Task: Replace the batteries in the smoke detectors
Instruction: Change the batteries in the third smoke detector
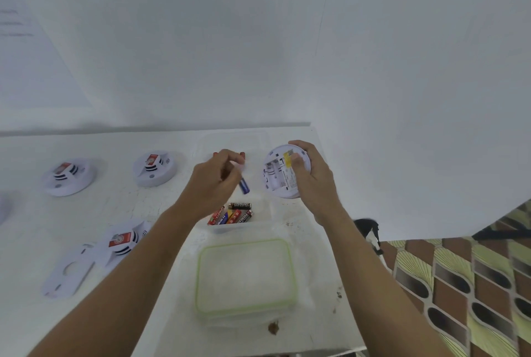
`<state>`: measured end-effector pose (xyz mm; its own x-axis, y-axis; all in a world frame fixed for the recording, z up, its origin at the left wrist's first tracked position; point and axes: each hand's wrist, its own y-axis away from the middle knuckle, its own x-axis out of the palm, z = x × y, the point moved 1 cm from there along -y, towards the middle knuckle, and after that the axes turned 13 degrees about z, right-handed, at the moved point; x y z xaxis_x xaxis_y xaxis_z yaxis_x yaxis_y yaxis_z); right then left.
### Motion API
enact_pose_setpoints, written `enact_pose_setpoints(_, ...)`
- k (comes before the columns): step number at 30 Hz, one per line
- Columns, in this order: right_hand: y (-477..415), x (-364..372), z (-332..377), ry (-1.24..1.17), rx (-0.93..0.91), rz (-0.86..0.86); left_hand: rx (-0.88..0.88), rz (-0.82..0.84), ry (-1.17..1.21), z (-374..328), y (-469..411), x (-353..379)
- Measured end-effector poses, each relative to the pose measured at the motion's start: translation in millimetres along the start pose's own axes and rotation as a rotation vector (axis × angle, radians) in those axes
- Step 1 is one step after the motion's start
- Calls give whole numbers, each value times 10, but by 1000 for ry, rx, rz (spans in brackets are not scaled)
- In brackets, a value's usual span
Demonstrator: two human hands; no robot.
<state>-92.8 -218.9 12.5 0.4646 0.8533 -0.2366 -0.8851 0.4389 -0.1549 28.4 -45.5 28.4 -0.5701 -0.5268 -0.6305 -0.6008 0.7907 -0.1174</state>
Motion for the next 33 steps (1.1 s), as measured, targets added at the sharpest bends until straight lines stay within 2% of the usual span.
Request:
enact_pose_setpoints(3, -9, 35, -8, -6, 6, 2, 39, 237, -264, 100, -18, -35)
enact_pose_setpoints(6, -36, 72, -5, -4, 8, 12, -50, 488, -524, 168, -64, -12)
enact_pose_setpoints(8, -55, 94, 4, -2, 1, 23, -133, 571, -583, 210, -90, 8)
enact_pose_setpoints(13, -118, 138, 31, -8, -7, 40, -119, 501, -521, 209, -100, -56)
enact_pose_setpoints(19, -234, 171, 11, -54, 35, 32, 12, 287, -247, 114, -190, -225)
enact_pose_setpoints(22, -313, 171, -9, -71, 42, -1, 44, 142, -275, 152, -364, -251)
enact_pose_setpoints(25, -405, 149, -36, -95, 56, -20, -2, 75, -315, 242, -621, -233)
enact_pose_setpoints(28, -498, 126, -64, -95, 55, -33, -113, 87, -339, 315, -906, -214)
enact_pose_setpoints(33, -671, 100, -116, -92, 64, -48, -282, 290, -473, 427, -1338, -139)
